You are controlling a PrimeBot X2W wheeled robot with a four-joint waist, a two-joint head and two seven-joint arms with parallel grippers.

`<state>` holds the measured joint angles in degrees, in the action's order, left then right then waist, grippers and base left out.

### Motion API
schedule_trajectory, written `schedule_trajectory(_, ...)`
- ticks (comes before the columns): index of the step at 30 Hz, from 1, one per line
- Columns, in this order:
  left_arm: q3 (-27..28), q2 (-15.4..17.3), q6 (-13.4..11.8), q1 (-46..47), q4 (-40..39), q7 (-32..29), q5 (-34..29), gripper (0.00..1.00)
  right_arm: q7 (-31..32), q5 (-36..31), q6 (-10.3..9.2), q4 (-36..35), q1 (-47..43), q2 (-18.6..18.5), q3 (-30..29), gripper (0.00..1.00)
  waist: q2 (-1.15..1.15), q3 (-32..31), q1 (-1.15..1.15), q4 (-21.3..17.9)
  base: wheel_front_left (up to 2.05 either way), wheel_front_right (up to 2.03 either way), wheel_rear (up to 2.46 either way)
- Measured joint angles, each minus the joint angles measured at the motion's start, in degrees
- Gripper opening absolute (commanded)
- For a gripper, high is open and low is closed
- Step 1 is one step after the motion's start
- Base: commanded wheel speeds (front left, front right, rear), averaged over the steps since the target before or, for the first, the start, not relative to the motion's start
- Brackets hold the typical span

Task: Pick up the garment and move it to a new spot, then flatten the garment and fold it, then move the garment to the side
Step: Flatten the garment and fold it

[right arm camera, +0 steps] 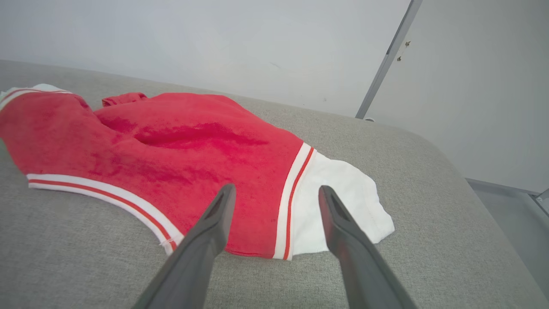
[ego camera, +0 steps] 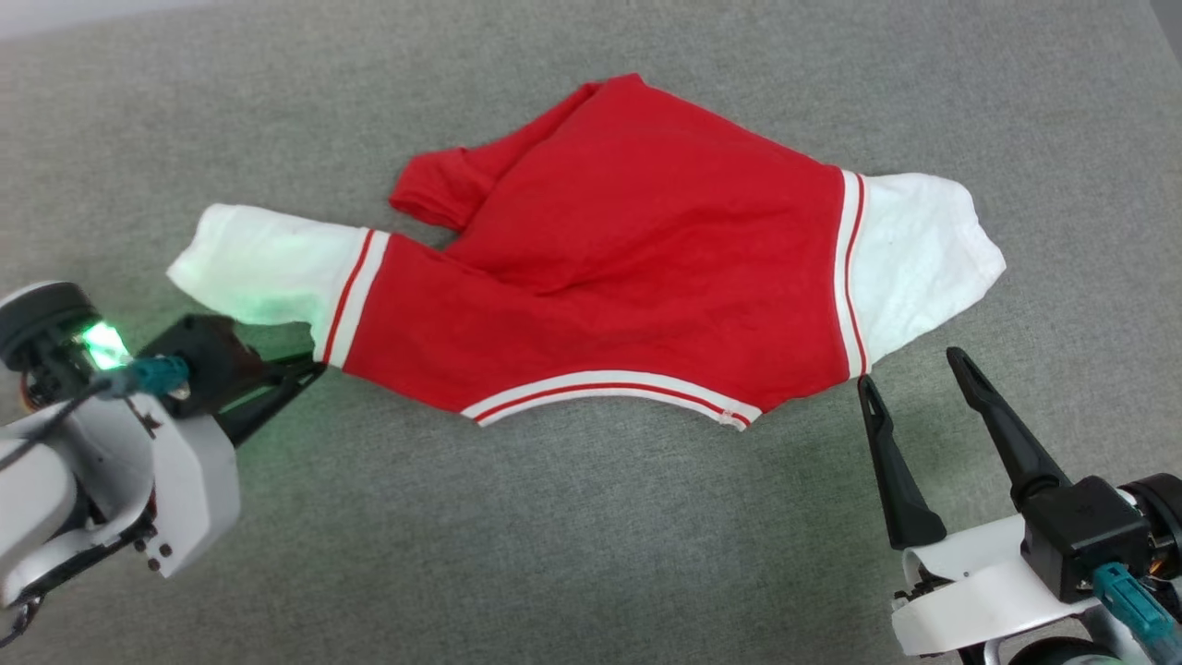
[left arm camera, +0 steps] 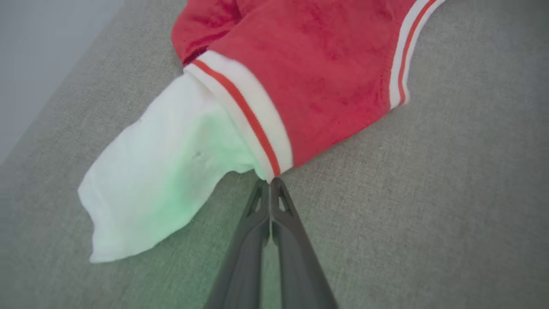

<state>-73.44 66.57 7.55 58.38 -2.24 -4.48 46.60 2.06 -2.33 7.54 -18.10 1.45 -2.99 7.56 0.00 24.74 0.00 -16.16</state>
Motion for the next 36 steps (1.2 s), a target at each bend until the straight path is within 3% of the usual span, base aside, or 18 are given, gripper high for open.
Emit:
schedule_trajectory(5, 0.0, 1.2, 0.0, -0.3, -1.3, 0.4, 1.4, 0.00, 3.5, -2.3, 0.00, 1.7, 0.1, -0.3, 0.9, 1.00, 0.00, -0.9, 0.00, 0.9, 0.00, 0.00, 0.00)
schedule_trajectory(9, 0.0, 2.2, 0.0, -1.2, -2.3, 0.1, 1.9, 0.00, 8.6, -2.8, 0.00, 2.9, 1.1, -3.8, 2.9, 1.00, 0.00, -1.1, 0.00, 1.7, 0.00, 0.00, 0.00)
schedule_trajectory(22, 0.0, 0.8, 0.0, -1.2, -4.2, -1.0, 1.1, 0.00, 34.2, 4.5, 0.00, 5.3, 15.4, -22.2, 11.7, 1.00, 0.00, 1.4, 0.00, 4.1, 0.00, 0.00, 0.00)
schedule_trajectory(30, 0.0, 0.5, 0.0, -0.6, -4.5, -0.3, 0.3, 0.00, 43.0, 11.9, -0.01, 8.6, 20.4, -22.4, 13.2, 1.00, 0.00, 3.6, 0.00, 5.5, 0.00, 0.00, 0.00)
schedule_trajectory(31, 0.0, 0.4, 0.0, -0.5, -4.5, -0.3, 0.3, 0.00, 43.1, 12.1, -0.01, 8.6, 20.6, -22.4, 13.1, 0.87, 0.00, 3.8, 0.00, 5.7, 0.00, 0.00, 0.00)
schedule_trajectory(32, 0.0, 0.3, 0.0, -0.3, -4.4, 0.0, 0.4, 0.00, 43.1, 12.4, -0.02, 8.7, 20.6, -22.4, 13.0, 0.45, 0.00, 3.9, 0.00, 5.9, 0.00, 0.00, 0.00)
schedule_trajectory(33, 0.0, 0.2, 0.0, -0.1, -4.3, 0.2, 0.8, 0.00, 43.1, 12.4, -0.02, 8.8, 20.7, -22.4, 13.0, 0.19, 0.00, 4.0, 0.00, 6.0, 0.00, 0.00, 0.00)
schedule_trajectory(34, 0.0, 0.0, 0.0, 0.0, -4.0, 0.5, 1.1, 0.00, 43.0, 12.5, -0.02, 8.7, 20.8, -22.4, 12.9, 0.00, 0.00, 4.0, 0.00, 6.1, 0.00, 0.00, 0.00)
schedule_trajectory(36, 0.0, -0.3, 0.0, 0.1, -3.5, 1.6, 2.7, 0.00, 41.4, 13.0, -0.02, 8.5, 21.0, -21.9, 12.4, 0.00, 0.00, 3.9, 0.00, 6.3, 0.00, 0.00, 0.00)
